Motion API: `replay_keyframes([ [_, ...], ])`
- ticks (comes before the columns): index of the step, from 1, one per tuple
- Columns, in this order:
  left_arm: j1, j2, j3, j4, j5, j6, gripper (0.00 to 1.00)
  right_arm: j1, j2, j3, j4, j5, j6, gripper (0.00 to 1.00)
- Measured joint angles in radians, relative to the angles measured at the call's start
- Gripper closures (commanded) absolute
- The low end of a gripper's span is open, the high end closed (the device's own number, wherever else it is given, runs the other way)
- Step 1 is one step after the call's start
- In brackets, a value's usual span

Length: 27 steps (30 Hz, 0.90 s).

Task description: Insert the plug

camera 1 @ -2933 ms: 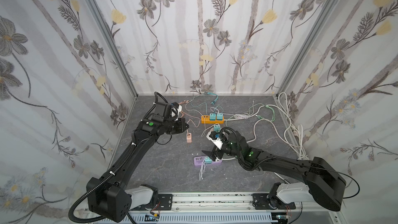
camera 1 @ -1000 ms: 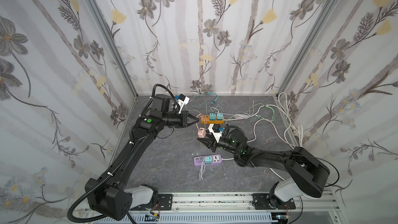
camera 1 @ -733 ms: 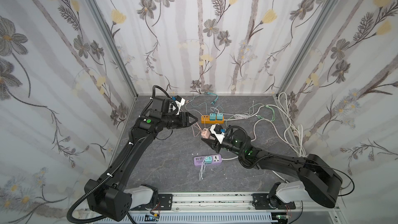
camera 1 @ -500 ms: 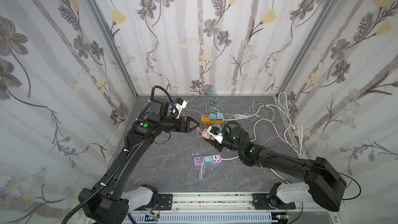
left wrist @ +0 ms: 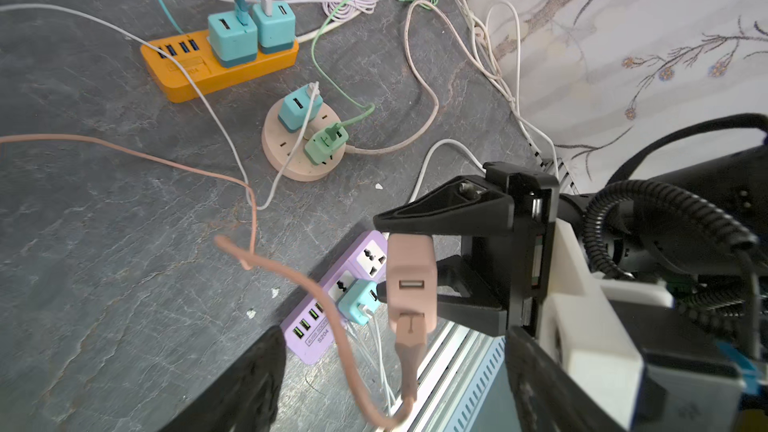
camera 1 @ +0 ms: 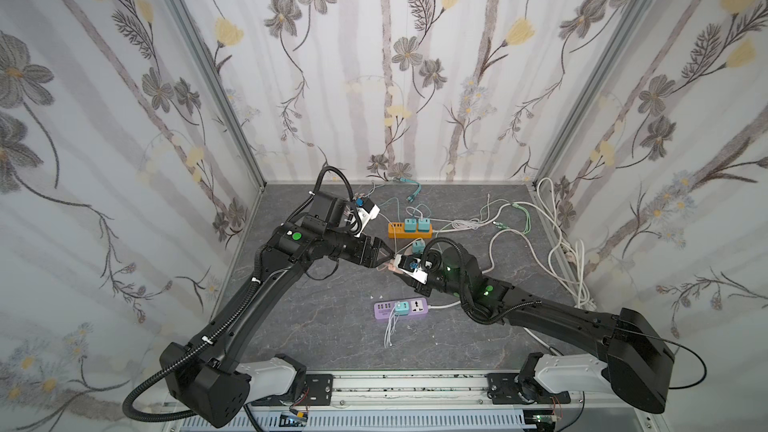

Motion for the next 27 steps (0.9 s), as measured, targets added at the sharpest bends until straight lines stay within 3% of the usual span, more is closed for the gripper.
replay_keyframes([
  [4,0.0,-0.029,-0.065,0.056,0.053,-0.04,0.23,0.008,0.0,-0.001,0.017,0.031,-0.006,0.71],
  [8,0.0,-0.031,-0.091,0.085,0.082,-0.063,0.41,0.016,0.0,-0.001,0.036,0.048,-0.006,0.7],
  [13,0.0,-0.014,-0.098,0.099,0.093,-0.087,0.43,0.026,0.002,0.002,0.04,0.048,-0.005,0.7],
  [23,0.0,0.006,-0.096,0.121,0.119,-0.054,0.55,0.042,0.008,0.092,-0.075,0.04,0.013,0.69],
  [27,0.0,0.008,-0.103,0.129,0.127,-0.047,0.66,0.047,0.008,0.101,-0.117,0.041,0.042,0.7],
])
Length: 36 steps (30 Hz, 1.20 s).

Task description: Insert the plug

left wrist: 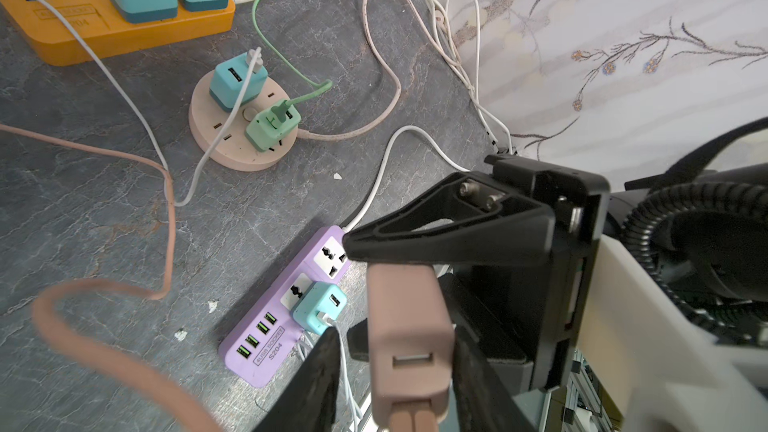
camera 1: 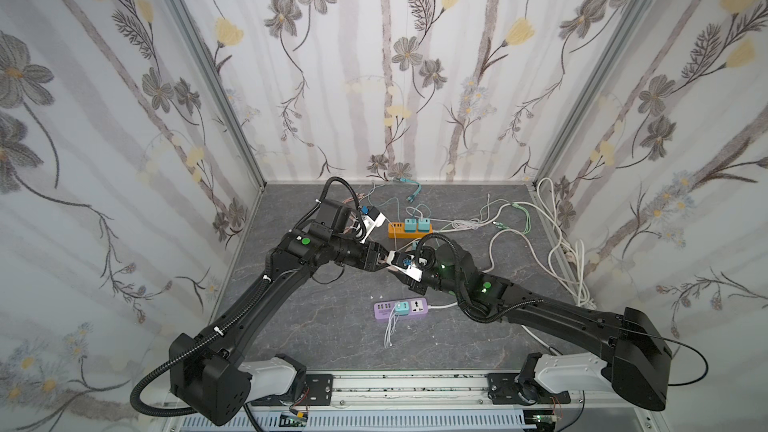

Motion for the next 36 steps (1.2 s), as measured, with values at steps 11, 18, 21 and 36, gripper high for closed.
replay_keyframes([
  [11,0.001,0.005,-0.035,0.039,0.041,-0.013,0.69,0.012,0.016,0.031,-0.043,0.012,0.088,0.71],
  [18,0.002,0.006,-0.04,0.051,0.034,-0.037,0.84,0.013,0.022,0.034,-0.045,0.035,0.094,0.7],
  [21,0.002,0.006,-0.04,0.053,0.034,-0.039,1.0,0.013,0.022,0.034,-0.045,0.028,0.094,0.67],
  [36,0.095,-0.081,0.143,0.085,0.028,-0.243,1.0,-0.105,0.021,-0.102,0.138,-0.135,0.253,0.01],
])
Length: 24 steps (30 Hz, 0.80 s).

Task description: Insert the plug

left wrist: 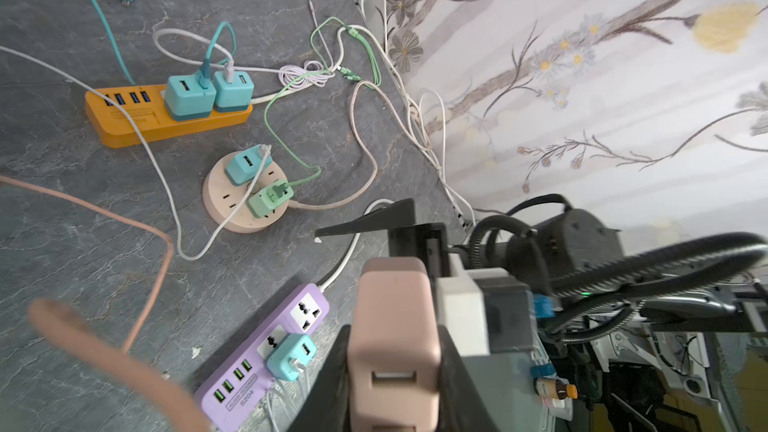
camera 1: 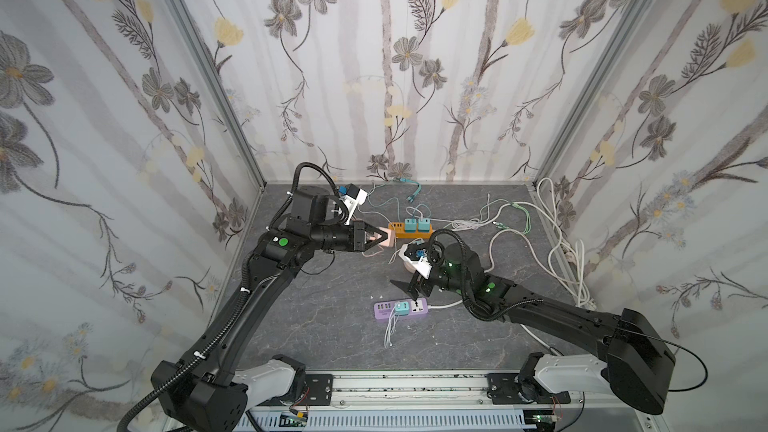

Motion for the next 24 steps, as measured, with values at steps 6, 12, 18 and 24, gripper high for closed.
replay_keyframes([
  [6,0.003,0.038,0.265,0.008,0.043,-0.101,1.0,-0.007,0.159,0.071,0.126,-0.041,0.048,0.01],
  [12,0.021,0.097,0.494,0.029,0.104,-0.18,1.0,-0.009,0.35,0.187,0.24,-0.034,0.128,0.01],
  [18,0.057,0.185,0.733,0.059,0.13,-0.269,1.0,0.002,0.537,0.321,0.395,-0.04,0.257,0.01],
  [24,0.061,0.253,0.882,0.095,0.17,-0.332,1.0,0.015,0.673,0.4,0.469,0.061,0.366,0.02],
])
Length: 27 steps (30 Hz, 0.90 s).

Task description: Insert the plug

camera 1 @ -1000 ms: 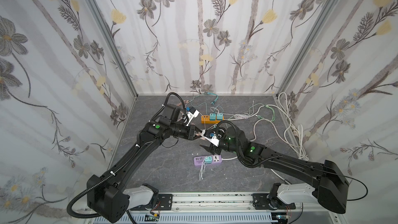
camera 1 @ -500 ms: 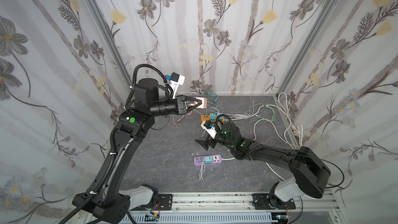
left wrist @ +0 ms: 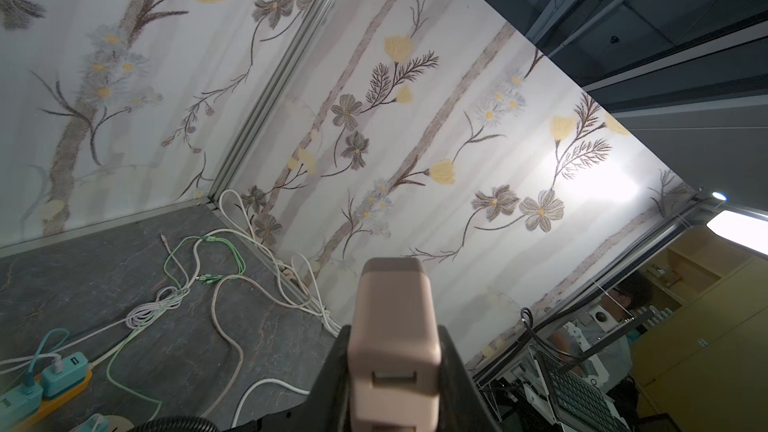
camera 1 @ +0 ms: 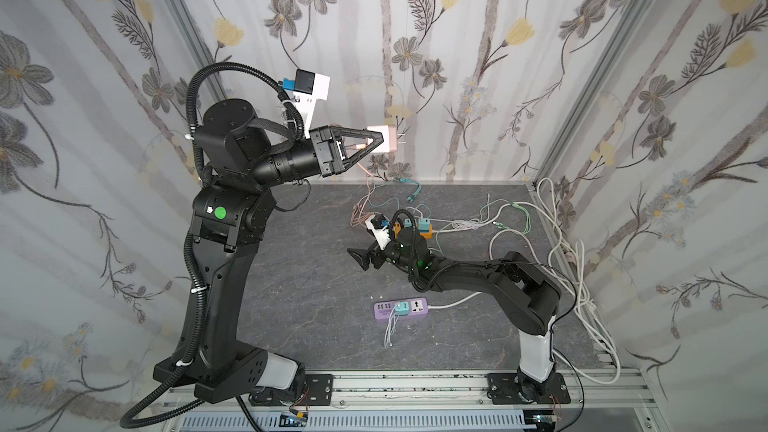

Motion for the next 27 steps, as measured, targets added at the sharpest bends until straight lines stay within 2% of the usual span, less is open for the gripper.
replay_keyframes([
  [3,0.007,0.021,0.042,0.005,0.013,-0.026,1.0,0.0,0.024,0.001,0.018,0.082,0.025,0.03],
  [9,0.018,0.027,0.064,0.024,0.042,-0.065,1.0,0.001,0.05,0.009,0.053,0.108,0.02,0.08],
  [18,0.023,0.024,0.064,0.034,0.053,-0.083,1.0,0.027,0.146,0.048,0.138,-0.049,-0.05,0.06],
  [27,0.027,0.023,0.064,0.034,0.067,-0.088,1.0,0.026,0.145,0.034,0.225,-0.109,-0.069,0.08],
])
